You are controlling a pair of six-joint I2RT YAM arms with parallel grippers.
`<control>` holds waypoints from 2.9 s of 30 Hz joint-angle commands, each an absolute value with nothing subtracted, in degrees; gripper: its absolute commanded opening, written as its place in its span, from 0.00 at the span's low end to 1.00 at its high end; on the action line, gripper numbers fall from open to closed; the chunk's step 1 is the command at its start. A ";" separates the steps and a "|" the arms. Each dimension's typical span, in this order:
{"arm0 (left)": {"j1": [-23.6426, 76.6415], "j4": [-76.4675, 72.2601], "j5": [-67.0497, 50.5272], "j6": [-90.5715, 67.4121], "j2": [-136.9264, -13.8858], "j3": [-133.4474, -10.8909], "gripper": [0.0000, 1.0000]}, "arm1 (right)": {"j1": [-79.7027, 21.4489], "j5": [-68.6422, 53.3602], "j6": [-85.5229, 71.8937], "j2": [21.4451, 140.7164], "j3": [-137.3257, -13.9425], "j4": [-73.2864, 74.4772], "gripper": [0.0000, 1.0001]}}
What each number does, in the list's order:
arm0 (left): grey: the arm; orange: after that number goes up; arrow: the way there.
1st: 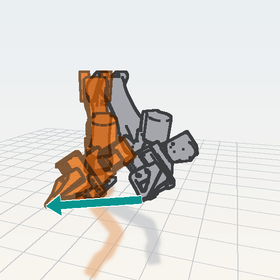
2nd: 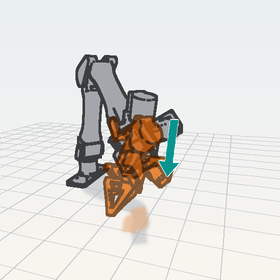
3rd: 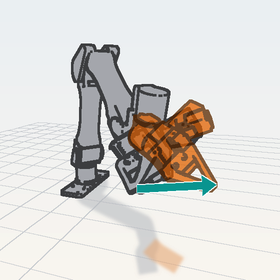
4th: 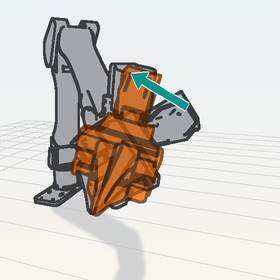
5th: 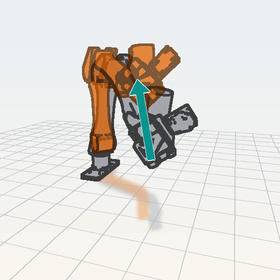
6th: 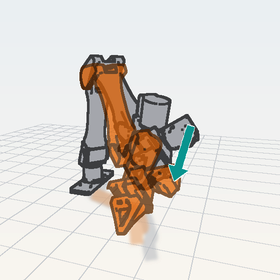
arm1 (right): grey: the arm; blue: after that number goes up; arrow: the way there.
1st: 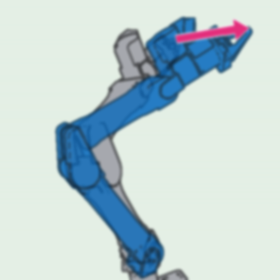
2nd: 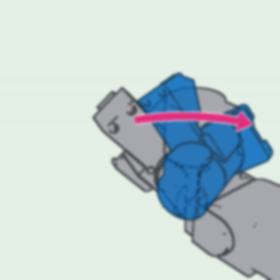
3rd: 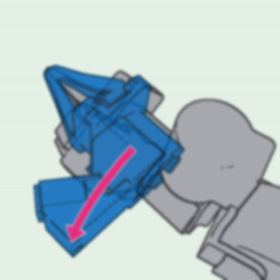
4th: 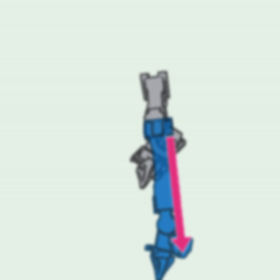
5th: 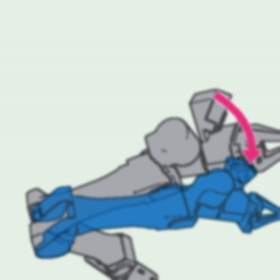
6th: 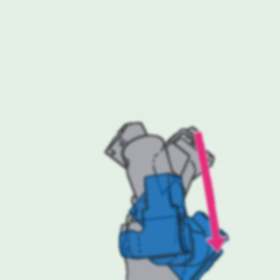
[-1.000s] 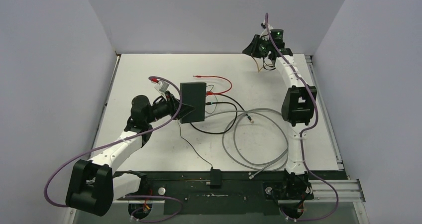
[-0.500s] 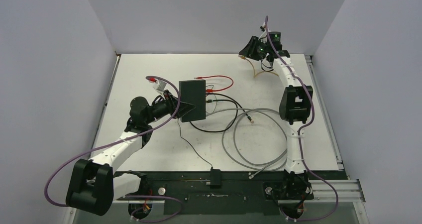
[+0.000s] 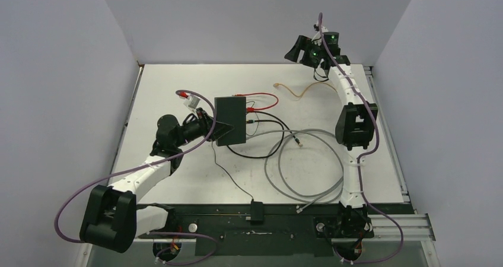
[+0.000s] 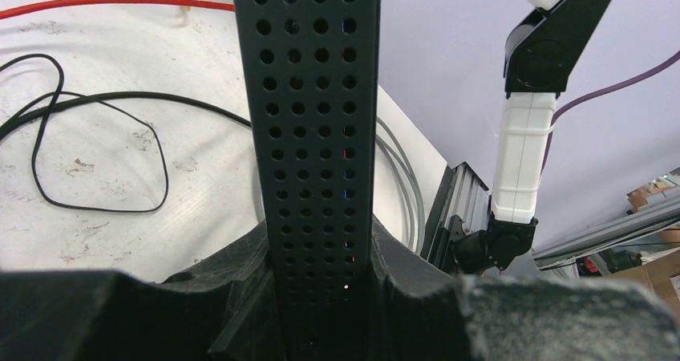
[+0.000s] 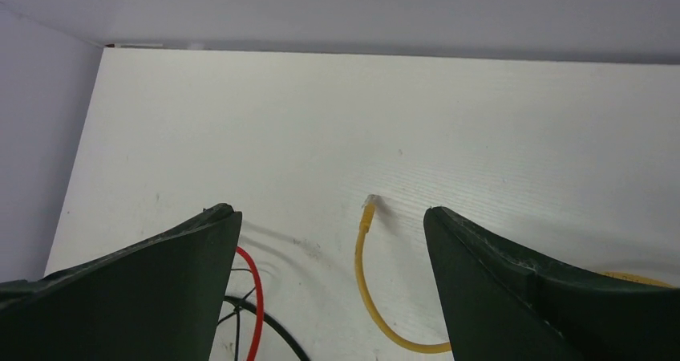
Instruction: Pull the plug from the switch port
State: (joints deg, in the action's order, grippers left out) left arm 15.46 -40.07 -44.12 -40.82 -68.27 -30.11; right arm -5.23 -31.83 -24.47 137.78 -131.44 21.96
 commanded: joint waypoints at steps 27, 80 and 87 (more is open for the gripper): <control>15.57 -61.69 -50.19 -53.17 -80.00 -35.54 0.00 | -8.36 -55.65 -36.79 98.75 -77.88 -5.74 0.93; 15.64 -84.81 -55.86 -67.19 -87.27 -36.62 0.00 | -20.72 -75.15 -33.14 94.47 -74.56 -6.46 0.78; 15.69 -84.12 -55.86 -66.97 -87.41 -37.11 0.00 | -20.91 -76.10 -33.81 95.06 -75.01 -6.95 0.60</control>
State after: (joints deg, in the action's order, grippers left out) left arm 15.66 -77.17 -57.04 -67.68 -89.08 -32.99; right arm -20.29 -73.65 -34.28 96.75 -72.64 -4.25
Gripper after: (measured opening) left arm 0.279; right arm 0.621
